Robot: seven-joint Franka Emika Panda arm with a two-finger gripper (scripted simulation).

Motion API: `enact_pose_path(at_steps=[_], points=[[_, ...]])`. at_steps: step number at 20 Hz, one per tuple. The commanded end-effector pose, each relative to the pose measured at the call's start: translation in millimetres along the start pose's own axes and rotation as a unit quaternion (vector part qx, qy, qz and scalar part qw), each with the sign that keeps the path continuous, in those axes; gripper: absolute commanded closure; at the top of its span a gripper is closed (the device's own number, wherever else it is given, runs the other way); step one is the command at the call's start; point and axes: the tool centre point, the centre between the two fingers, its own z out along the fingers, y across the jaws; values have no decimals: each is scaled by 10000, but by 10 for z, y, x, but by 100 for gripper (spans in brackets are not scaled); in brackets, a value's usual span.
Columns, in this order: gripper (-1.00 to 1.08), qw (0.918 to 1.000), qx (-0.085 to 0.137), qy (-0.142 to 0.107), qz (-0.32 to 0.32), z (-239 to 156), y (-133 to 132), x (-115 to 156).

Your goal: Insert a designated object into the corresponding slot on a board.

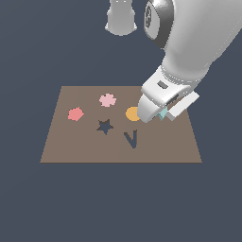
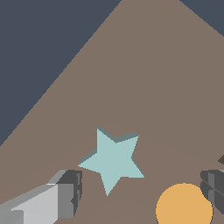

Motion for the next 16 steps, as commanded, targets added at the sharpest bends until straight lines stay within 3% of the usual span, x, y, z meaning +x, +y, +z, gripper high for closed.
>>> enact_pose_path(at_steps=[1, 7, 16], points=[[-92, 9995, -6, -1, -307, 92, -93, 20], [-92, 9976, -12, -9, -685, 211, -214, 31], [-92, 9975, -14, -13, -702, 355, -220, 25]])
